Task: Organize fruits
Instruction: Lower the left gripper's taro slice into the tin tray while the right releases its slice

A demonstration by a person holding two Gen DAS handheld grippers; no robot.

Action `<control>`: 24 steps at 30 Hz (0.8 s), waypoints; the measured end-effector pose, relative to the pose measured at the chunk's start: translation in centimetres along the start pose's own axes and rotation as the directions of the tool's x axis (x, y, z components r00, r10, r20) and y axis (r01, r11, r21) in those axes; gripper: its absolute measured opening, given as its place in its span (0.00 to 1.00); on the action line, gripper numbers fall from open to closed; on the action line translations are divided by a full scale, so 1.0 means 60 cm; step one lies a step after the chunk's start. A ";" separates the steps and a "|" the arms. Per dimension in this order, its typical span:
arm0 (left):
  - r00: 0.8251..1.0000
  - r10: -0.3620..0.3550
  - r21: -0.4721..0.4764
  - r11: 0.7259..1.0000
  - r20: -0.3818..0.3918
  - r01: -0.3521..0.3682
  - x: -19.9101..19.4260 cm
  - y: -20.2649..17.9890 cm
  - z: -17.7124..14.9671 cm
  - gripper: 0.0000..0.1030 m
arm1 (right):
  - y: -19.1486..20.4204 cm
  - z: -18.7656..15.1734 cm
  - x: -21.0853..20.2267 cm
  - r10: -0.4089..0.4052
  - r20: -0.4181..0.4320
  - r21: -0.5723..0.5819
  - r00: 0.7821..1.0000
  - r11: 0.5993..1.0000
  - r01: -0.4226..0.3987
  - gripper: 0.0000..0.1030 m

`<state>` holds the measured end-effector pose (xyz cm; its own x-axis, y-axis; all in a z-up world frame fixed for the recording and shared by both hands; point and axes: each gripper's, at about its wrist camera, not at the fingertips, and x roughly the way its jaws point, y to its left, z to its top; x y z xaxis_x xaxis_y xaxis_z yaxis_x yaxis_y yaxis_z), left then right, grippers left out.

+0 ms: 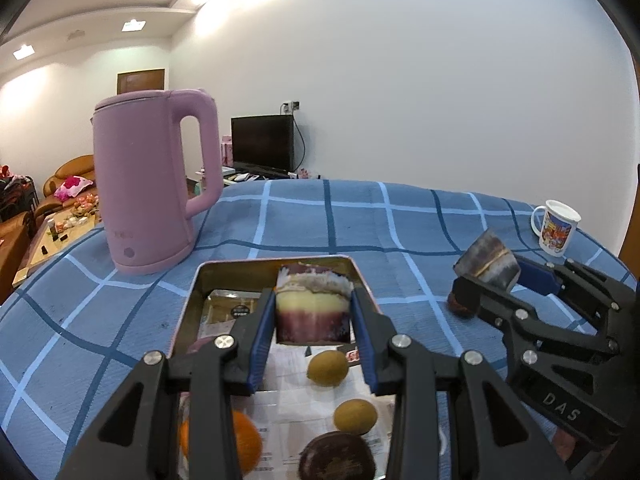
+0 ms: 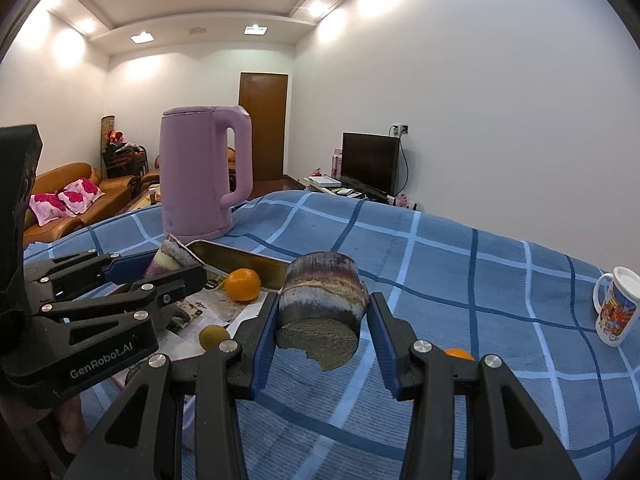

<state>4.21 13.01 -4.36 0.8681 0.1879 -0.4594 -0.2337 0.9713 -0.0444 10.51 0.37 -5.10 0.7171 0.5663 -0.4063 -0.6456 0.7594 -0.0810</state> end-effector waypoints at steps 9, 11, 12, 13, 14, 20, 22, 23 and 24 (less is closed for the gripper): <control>1.000 0.024 -0.005 1.000 -0.010 -0.024 -0.001 0.022 0.001 0.38 | 0.024 0.007 0.019 0.038 -0.012 -0.017 0.999 0.999 -0.039 0.45; 1.000 0.028 -0.006 1.000 -0.012 -0.028 0.000 0.025 0.001 0.38 | 0.028 0.010 0.022 0.049 -0.015 -0.014 0.999 0.999 -0.049 0.45; 0.999 0.031 -0.006 1.000 -0.014 -0.031 0.000 0.027 0.001 0.38 | 0.029 0.011 0.023 0.053 -0.016 -0.014 0.998 0.998 -0.053 0.45; 0.999 0.032 -0.005 0.999 -0.017 -0.032 0.001 0.029 0.001 0.38 | 0.031 0.012 0.025 0.059 -0.017 -0.013 0.998 0.998 -0.059 0.45; 0.999 0.035 -0.006 0.999 -0.019 -0.035 0.002 0.031 0.001 0.38 | 0.033 0.013 0.026 0.063 -0.018 -0.014 0.998 0.998 -0.063 0.45; 0.998 0.050 -0.013 0.999 -0.033 -0.050 0.006 0.047 -0.001 0.38 | 0.052 0.025 0.034 0.090 -0.021 -0.029 0.996 0.995 -0.090 0.45; 0.998 0.053 -0.016 0.998 -0.037 -0.054 0.007 0.052 -0.001 0.38 | 0.061 0.027 0.037 0.098 -0.022 -0.039 0.995 0.994 -0.098 0.45; 0.998 0.056 -0.019 0.998 -0.040 -0.056 0.008 0.055 -0.001 0.38 | 0.066 0.028 0.038 0.102 -0.024 -0.046 0.994 0.994 -0.103 0.45; 0.997 0.058 -0.022 0.998 -0.043 -0.059 0.009 0.059 -0.001 0.38 | 0.069 0.029 0.039 0.105 -0.025 -0.049 0.994 0.993 -0.106 0.45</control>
<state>3.84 16.51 -4.82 0.8333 0.2376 -0.4991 -0.2941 0.9551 -0.0363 9.95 5.40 -4.82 0.6385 0.6347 -0.4352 -0.7302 0.6782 -0.0823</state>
